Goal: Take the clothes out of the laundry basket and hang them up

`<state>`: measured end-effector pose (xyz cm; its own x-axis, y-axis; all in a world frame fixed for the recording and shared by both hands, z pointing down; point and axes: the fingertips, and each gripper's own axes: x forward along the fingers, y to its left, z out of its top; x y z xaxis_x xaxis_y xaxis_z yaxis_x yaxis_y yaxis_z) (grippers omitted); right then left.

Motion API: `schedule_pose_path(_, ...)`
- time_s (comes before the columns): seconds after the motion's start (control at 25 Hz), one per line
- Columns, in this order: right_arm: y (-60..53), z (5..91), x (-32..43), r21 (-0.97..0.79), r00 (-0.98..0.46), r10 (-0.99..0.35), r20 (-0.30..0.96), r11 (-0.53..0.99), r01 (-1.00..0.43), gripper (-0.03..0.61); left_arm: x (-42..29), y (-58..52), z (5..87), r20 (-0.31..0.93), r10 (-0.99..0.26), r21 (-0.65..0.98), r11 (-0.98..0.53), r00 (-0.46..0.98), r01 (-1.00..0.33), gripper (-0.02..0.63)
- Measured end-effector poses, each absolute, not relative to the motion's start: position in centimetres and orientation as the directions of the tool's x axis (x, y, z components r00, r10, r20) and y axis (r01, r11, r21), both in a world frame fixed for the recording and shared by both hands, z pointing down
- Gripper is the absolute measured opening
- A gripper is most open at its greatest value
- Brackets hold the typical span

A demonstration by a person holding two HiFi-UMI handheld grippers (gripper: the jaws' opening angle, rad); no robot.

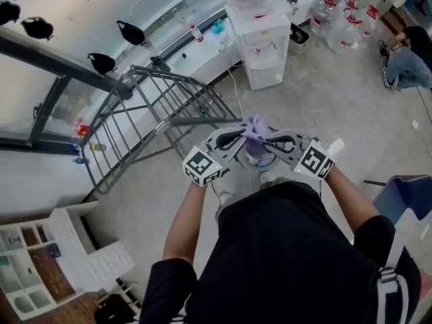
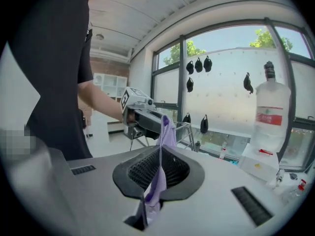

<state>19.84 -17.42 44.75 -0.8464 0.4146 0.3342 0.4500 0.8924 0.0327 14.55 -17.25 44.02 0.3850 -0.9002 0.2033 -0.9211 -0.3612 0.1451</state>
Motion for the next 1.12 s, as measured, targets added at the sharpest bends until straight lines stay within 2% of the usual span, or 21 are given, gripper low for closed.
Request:
schedule_pose_path(0.24,-17.8,43.3,17.7,0.037,-0.906,0.351,0.236,0.928,0.370,0.008,11.4,-16.7,40.0,0.142,-0.969,0.117,-0.188,0.203,-0.975,0.020)
schedule_pose_path(0.4,-18.2,44.6,17.9,-0.021,-0.920,0.301,0.251,0.952,0.306,0.009,8.7,-16.0,37.5,0.117,-0.990,0.107,-0.062,0.075,-0.992,0.020)
schedule_pose_path(0.44,-17.8,45.4,18.0,-0.042,-0.912,0.306,0.272,0.951,0.306,0.020,8.0,-15.7,36.8,0.103,-0.994,0.116,-0.031,0.043,-0.993,0.020)
schedule_pose_path(0.52,-16.1,47.2,17.9,-0.071,-0.886,0.339,0.316,0.940,0.334,0.106,6.7,-15.2,35.4,0.074,-0.997,0.137,0.026,-0.016,-0.990,0.018)
schedule_pose_path(0.76,-10.5,48.4,14.3,-0.132,-0.857,0.403,0.322,0.915,0.381,0.115,5.2,-14.3,32.1,0.039,-0.995,0.144,0.096,-0.091,-0.985,0.020)
schedule_pose_path(0.84,-9.2,48.4,12.6,-0.129,-0.857,0.389,0.337,0.921,0.367,0.154,4.8,-14.1,31.1,0.035,-0.992,0.138,0.124,-0.120,-0.983,0.020)
schedule_pose_path(0.92,-8.4,48.9,11.3,-0.111,-0.860,0.354,0.366,0.935,0.337,0.201,4.7,-14.1,30.3,0.022,-0.989,0.151,0.145,-0.143,-0.978,0.020)
schedule_pose_path(1.12,-10.0,49.1,9.5,-0.022,-0.917,0.159,0.366,0.986,0.163,0.202,4.9,-12.9,28.8,-0.011,-0.987,0.150,0.160,-0.163,-0.976,0.020)
